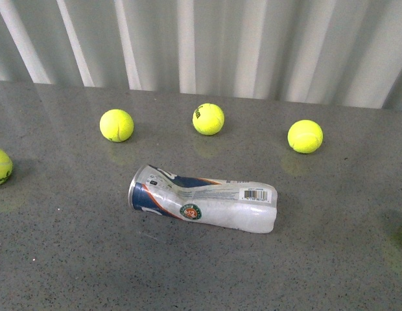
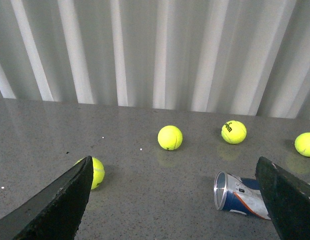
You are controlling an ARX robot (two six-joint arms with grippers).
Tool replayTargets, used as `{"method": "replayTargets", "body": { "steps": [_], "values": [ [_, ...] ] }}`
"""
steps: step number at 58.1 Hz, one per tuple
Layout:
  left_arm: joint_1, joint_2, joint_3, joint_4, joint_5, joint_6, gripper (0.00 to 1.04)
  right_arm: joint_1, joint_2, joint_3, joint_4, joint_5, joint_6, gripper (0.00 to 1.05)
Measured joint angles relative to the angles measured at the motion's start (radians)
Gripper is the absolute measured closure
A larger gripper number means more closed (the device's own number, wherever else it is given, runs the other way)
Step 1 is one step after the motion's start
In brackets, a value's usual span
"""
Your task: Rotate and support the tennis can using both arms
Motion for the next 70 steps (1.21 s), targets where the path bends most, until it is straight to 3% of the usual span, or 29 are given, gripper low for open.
{"method": "replayTargets", "body": {
  "steps": [3, 7, 24, 40, 47, 70],
  "values": [
    [0.0, 0.0, 0.0, 0.0, 0.0, 0.0, 0.07, 0.011, -0.067, 0.002, -0.174, -0.076, 0.103, 0.35],
    [0.0, 0.0, 0.0, 0.0, -0.002, 0.0, 0.07, 0.015, -0.112, -0.035, -0.291, -0.084, 0.209, 0.47],
    [0.0, -0.001, 0.0, -0.002, -0.001, 0.0, 0.07, 0.013, -0.207, -0.181, -0.278, -0.077, 0.302, 1.02],
    [0.0, -0.001, 0.0, -0.002, 0.0, 0.0, 0.07, 0.013, -0.267, -0.254, -0.277, -0.078, 0.307, 1.01],
    [0.0, -0.001, 0.0, -0.002, -0.001, 0.0, 0.07, 0.013, -0.38, -0.274, -0.382, -0.079, 0.307, 1.01],
    [0.0, -0.002, 0.0, -0.002, 0.0, 0.0, 0.07, 0.013, -0.453, -0.325, -0.378, -0.078, 0.309, 1.01]
  ]
}}
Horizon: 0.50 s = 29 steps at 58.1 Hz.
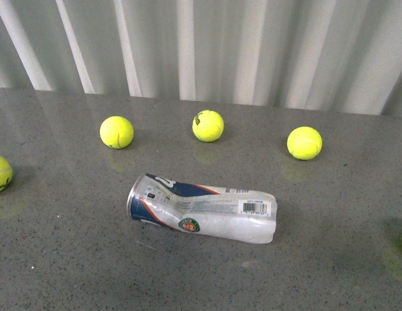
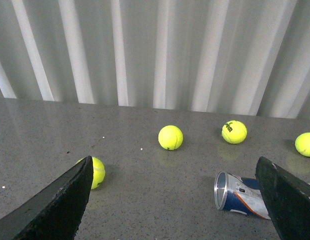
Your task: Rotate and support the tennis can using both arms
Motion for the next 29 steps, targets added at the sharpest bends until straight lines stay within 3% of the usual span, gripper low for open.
{"method": "replayTargets", "body": {
  "steps": [21, 29],
  "values": [
    [0.0, 0.0, 0.0, 0.0, 0.0, 0.0, 0.07, 0.0, -0.022, -0.027, 0.0, -0.001, 0.0, 1.01],
    [0.0, 0.0, 0.0, 0.0, 0.0, 0.0, 0.07, 0.0, -0.022, -0.027, 0.0, -0.001, 0.0, 0.8]
  ]
}}
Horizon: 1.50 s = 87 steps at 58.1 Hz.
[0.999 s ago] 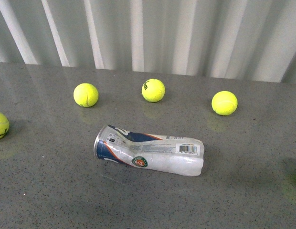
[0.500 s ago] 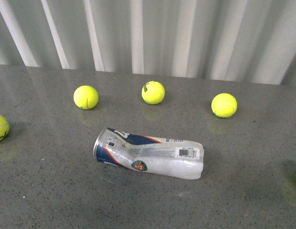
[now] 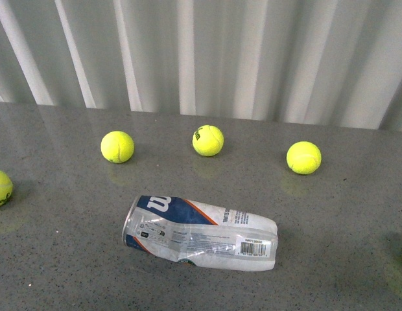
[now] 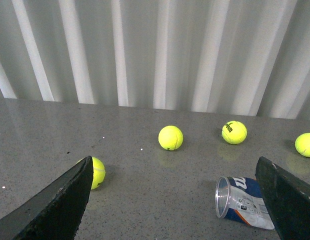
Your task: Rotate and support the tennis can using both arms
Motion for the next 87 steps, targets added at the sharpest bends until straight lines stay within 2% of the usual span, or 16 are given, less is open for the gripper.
{"method": "replayTargets", "body": {
  "steps": [14, 17, 19, 21, 23, 26, 30, 35, 38, 41, 43, 47, 50, 65, 79, 87],
  "values": [
    [0.0, 0.0, 0.0, 0.0, 0.0, 0.0, 0.07, 0.0, 0.0, 0.0, 0.0, 0.0, 0.0, 0.4],
    [0.0, 0.0, 0.0, 0.0, 0.0, 0.0, 0.07, 0.0, 0.0, 0.0, 0.0, 0.0, 0.0, 0.29],
    [-0.014, 0.023, 0.011, -0.035, -0.039, -0.008, 0.07, 0.0, 0.0, 0.0, 0.0, 0.0, 0.0, 0.25],
    [-0.051, 0.098, 0.06, -0.154, -0.139, -0.014, 0.07, 0.0, 0.0, 0.0, 0.0, 0.0, 0.0, 0.18],
    [-0.074, 0.19, 0.103, -0.206, -0.195, -0.015, 0.07, 0.0, 0.0, 0.0, 0.0, 0.0, 0.0, 0.12],
    [-0.101, 0.359, 0.158, -0.177, -0.224, -0.012, 0.07, 0.0, -0.001, 0.0, 0.0, 0.001, 0.001, 0.05],
    [-0.113, 0.554, 0.224, -0.058, -0.166, -0.016, 0.07, 0.0, 0.0, 0.0, 0.0, -0.001, 0.0, 0.08],
    [-0.107, 0.848, 0.357, 0.122, -0.015, -0.054, 0.07, 0.0, 0.0, 0.0, 0.0, 0.0, 0.001, 0.07],
    [-0.105, 1.006, 0.443, 0.177, 0.056, -0.058, 0.07, 0.0, -0.001, 0.0, 0.0, 0.0, 0.001, 0.07],
    [-0.103, 1.155, 0.527, 0.187, 0.116, -0.06, 0.07, 0.0, -0.001, 0.0, 0.0, 0.0, 0.001, 0.07],
    [-0.096, 1.323, 0.613, 0.182, 0.209, -0.08, 0.07, 0.0, -0.001, 0.0, 0.0, 0.0, 0.001, 0.07],
    [-0.083, 1.544, 0.712, 0.182, 0.32, -0.098, 0.07, 0.0, -0.001, 0.0, 0.0, 0.0, 0.0, 0.07],
    [-0.075, 1.62, 0.748, 0.176, 0.353, -0.103, 0.07, 0.0, -0.001, 0.0, 0.0, 0.0, 0.001, 0.07],
    [-0.06, 1.826, 0.816, 0.261, 0.396, -0.146, 0.07, 0.0, -0.001, 0.0, 0.0, 0.0, 0.001, 0.07],
    [-0.072, 1.989, 0.818, 0.524, 0.406, -0.24, 0.07, 0.0, -0.001, 0.0, 0.0, 0.0, 0.001, 0.07],
    [-0.092, 2.033, 0.812, 0.578, 0.423, -0.262, 0.07, 0.0, -0.001, 0.0, 0.0, 0.0, 0.001, 0.07]
  ]
}}
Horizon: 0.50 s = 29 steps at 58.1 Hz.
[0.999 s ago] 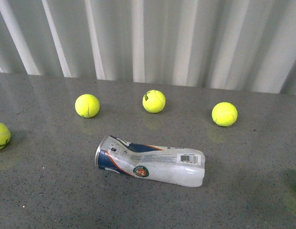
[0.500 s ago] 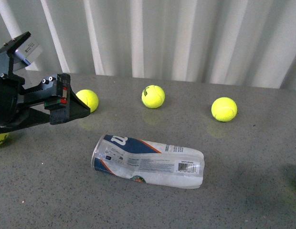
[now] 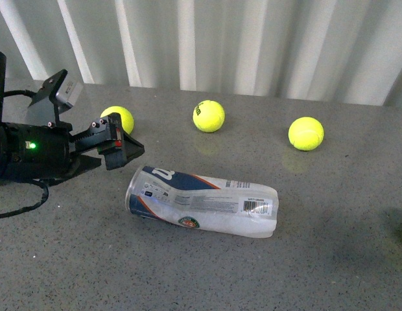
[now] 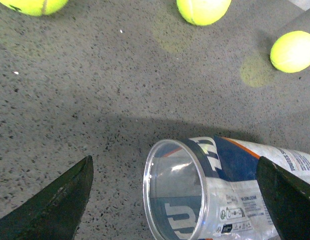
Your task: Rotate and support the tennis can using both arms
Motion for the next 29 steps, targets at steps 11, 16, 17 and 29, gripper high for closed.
{"method": "replayTargets", "body": {
  "steps": [11, 16, 17, 29],
  "values": [
    [-0.057, 0.03, -0.048, 0.121, 0.023, -0.06, 0.07, 0.0, 0.0, 0.0, 0.0, 0.0, 0.0, 0.07],
    [-0.099, 0.058, -0.063, 0.178, 0.022, -0.092, 0.07, 0.0, 0.0, 0.0, 0.0, 0.0, 0.0, 0.07],
    [-0.104, 0.061, -0.064, 0.182, 0.022, -0.097, 0.07, 0.0, 0.0, 0.0, 0.0, 0.0, 0.0, 0.07],
    [-0.18, 0.114, -0.065, 0.245, -0.004, -0.144, 0.09, 0.0, 0.0, 0.0, 0.0, 0.0, 0.0, 0.07]
  ]
}}
